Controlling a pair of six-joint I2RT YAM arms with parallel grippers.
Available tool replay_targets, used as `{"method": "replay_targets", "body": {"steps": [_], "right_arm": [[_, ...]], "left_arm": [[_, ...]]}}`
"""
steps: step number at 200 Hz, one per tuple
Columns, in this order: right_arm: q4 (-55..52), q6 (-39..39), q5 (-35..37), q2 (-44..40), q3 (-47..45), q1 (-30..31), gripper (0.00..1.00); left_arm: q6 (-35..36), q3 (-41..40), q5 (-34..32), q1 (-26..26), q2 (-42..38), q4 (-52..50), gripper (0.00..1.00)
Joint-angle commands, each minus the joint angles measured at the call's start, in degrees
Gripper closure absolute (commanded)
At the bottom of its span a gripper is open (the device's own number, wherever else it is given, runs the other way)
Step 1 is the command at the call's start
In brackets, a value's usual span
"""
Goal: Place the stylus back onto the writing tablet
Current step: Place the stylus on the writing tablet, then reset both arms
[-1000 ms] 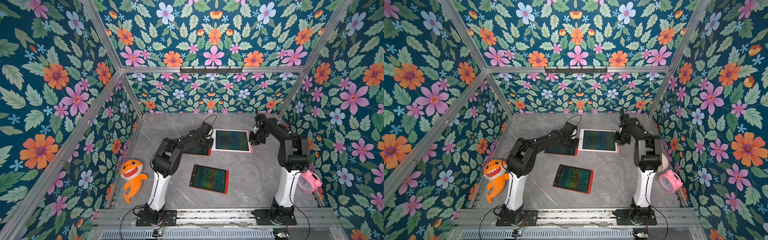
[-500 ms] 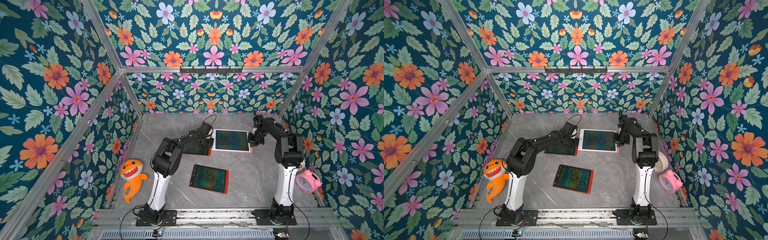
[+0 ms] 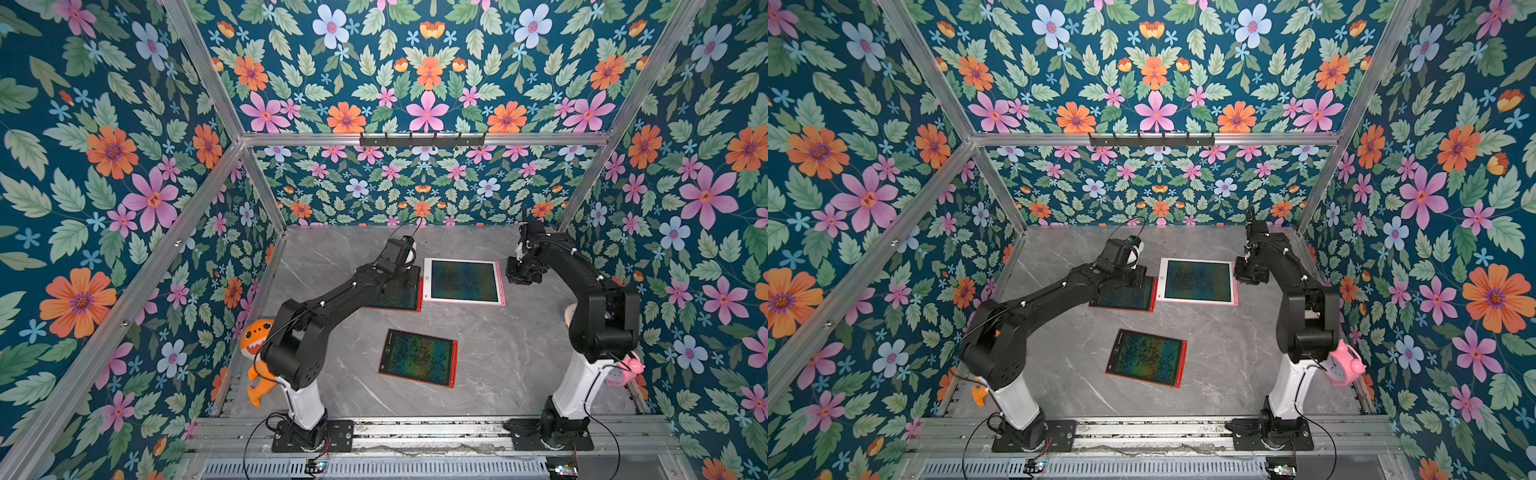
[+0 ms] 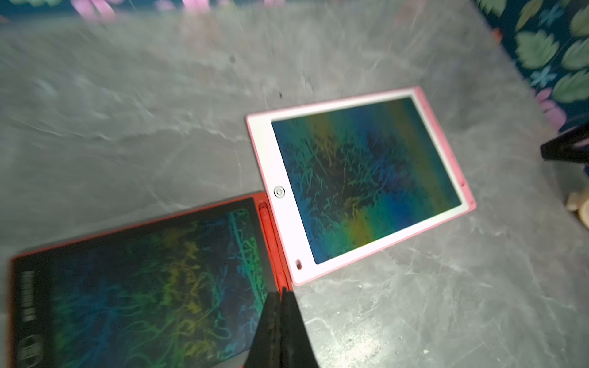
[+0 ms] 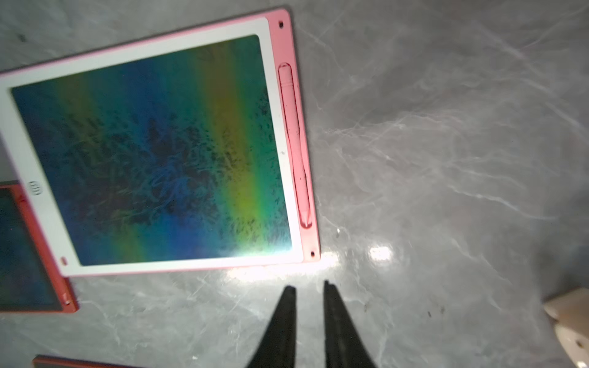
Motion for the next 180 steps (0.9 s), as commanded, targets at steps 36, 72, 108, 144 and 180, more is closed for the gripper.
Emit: {"method": "replay_targets", "body": {"steps": [36,72,108,144,180], "right_arm": [[28.00,-4.47,7.36,-32.70,-29.35,-0.09,0.46],[69.96,-13.55,8.21,-55.59,-62.71,-0.94,0.01],[80.04,-10.51,7.14,-52.29,-71.09,-3.72,0.01],[85.06,-8.34,7.38,-38.49,-70.44,-4.24,0.01],[87.12,-5.04,6.61,-29.08,-66.58,-6.19,0.01]], "left_arm": [[2.75,-26.63,-33.80,0.51,-24.54,29.58,0.33],[7.72,-41.15,-44.76,5.83,-33.82,45.78,0.05],[4.25,-49.75,-42.23,19.18,-34.92,51.75,0.04],[7.30,-55.27,-39.81,23.70,-29.86,60.17,0.04],[8.00,-56.14,-31.67,26.14,-23.50,65.70,0.05]]}}
